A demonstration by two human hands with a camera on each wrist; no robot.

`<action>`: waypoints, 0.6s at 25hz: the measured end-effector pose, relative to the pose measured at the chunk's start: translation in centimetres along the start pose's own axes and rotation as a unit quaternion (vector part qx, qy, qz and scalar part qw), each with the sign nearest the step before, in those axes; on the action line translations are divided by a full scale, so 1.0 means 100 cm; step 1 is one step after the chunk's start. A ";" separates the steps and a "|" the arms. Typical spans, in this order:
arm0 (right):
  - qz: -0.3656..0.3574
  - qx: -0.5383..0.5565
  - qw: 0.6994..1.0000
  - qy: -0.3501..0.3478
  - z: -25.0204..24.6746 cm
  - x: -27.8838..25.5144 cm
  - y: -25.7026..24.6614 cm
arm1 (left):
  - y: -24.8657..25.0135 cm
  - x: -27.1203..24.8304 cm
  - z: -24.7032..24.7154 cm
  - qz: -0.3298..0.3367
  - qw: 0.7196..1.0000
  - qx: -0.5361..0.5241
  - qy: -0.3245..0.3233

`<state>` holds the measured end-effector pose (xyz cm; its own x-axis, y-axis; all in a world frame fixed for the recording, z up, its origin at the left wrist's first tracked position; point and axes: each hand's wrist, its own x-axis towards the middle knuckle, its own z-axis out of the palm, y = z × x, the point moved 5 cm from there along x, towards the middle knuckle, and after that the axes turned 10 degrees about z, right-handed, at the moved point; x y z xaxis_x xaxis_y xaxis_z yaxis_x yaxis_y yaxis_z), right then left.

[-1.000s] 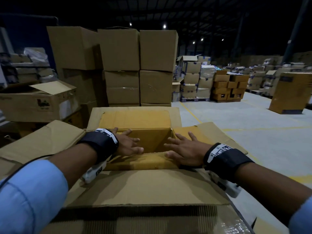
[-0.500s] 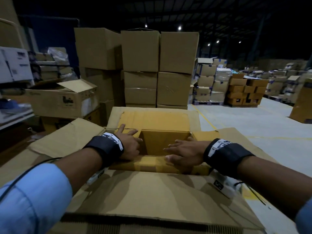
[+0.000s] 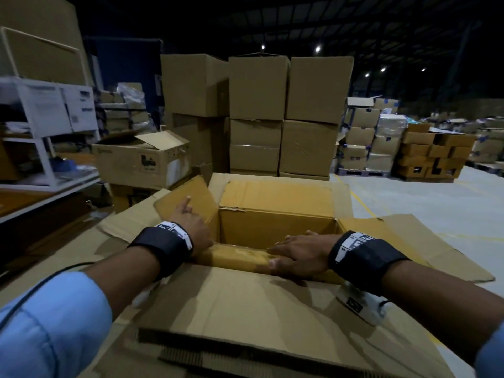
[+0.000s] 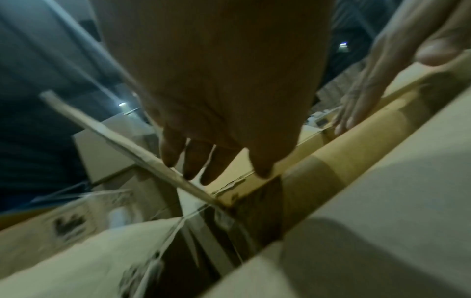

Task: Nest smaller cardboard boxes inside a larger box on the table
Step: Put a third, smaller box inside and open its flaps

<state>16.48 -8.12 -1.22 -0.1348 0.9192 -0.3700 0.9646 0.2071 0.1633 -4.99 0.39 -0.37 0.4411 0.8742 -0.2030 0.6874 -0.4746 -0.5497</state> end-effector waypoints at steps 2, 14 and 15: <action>-0.009 0.014 1.000 0.000 0.005 0.002 -0.004 | -0.007 0.000 0.024 -0.020 0.992 -0.120 -0.016; 0.017 0.101 0.995 -0.007 0.024 0.013 -0.015 | 0.003 -0.005 0.063 0.074 0.943 -0.323 0.004; 0.021 0.104 0.994 -0.007 0.023 0.013 -0.015 | 0.003 -0.005 0.064 0.078 0.944 -0.322 0.006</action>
<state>15.33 -8.00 -4.05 -0.0923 0.9204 -0.3800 0.9954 0.0945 -0.0128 -8.69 0.48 -5.63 0.5690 0.7894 -0.2303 0.8204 -0.5642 0.0927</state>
